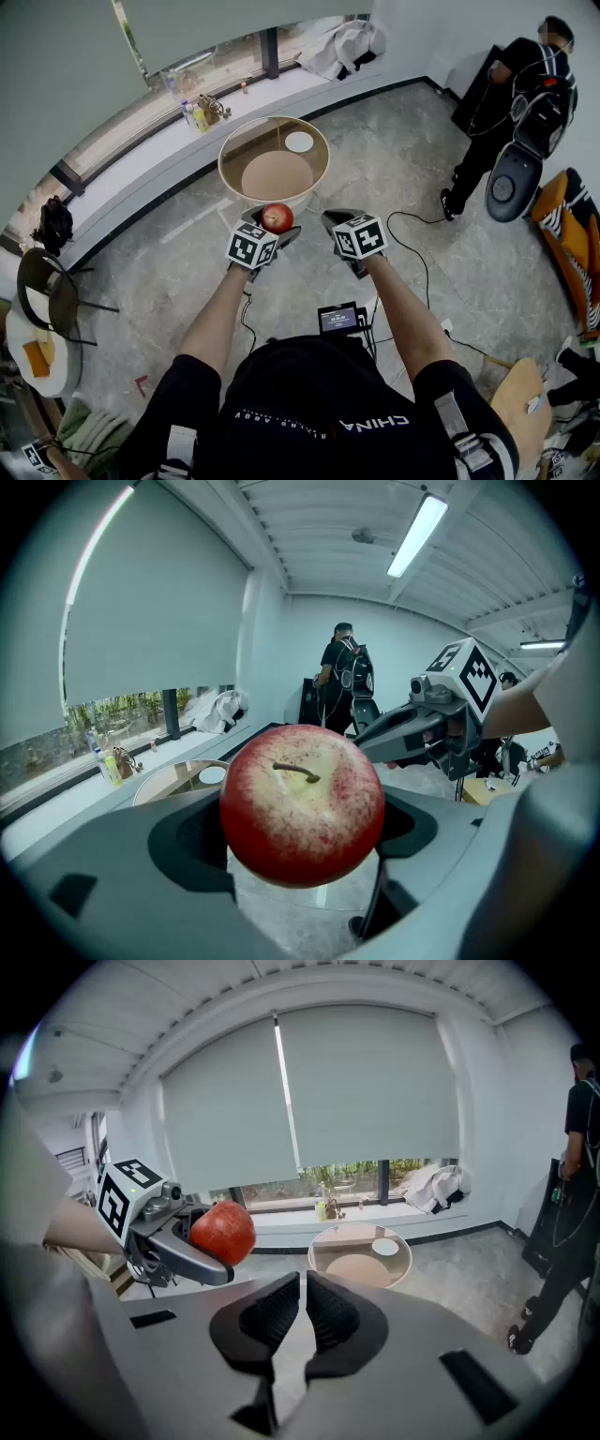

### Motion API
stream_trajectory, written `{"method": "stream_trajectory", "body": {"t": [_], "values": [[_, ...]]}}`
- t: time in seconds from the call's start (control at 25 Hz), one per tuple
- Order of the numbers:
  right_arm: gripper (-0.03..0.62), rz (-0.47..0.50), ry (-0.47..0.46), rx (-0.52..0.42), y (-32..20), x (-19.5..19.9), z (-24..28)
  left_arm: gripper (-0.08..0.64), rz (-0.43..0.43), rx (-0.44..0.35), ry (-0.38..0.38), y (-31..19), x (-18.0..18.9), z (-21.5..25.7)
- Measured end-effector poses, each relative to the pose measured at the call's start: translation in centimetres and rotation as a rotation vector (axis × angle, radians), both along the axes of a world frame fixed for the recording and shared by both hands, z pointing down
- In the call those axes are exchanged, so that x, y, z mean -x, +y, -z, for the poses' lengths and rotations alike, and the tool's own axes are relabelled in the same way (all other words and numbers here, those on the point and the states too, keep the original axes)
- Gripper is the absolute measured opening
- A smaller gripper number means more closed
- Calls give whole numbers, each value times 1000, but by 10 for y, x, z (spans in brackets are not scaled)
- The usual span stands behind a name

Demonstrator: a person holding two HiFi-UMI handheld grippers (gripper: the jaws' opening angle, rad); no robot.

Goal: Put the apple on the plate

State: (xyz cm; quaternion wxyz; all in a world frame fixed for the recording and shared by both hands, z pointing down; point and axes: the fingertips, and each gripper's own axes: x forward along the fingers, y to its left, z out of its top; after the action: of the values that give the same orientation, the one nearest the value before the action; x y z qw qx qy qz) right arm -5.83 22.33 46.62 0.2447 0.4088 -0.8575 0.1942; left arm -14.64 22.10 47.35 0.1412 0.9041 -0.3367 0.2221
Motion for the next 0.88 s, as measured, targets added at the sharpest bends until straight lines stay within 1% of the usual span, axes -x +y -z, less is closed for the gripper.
{"method": "stream_trajectory", "body": {"t": [0.16,0.48,0.68,0.88], "values": [[48,-2,1,-14,-4,0,7,436,-9,-18,-1,-4,0,6],[48,3,4,-10,-2,-1,9,436,-15,-15,-2,-4,-1,12],[48,-2,-57,-1,-4,-8,8,436,-2,-3,-2,-5,-5,6],[48,-9,-59,12,-6,-24,4,436,7,7,-6,-5,-14,0]]}}
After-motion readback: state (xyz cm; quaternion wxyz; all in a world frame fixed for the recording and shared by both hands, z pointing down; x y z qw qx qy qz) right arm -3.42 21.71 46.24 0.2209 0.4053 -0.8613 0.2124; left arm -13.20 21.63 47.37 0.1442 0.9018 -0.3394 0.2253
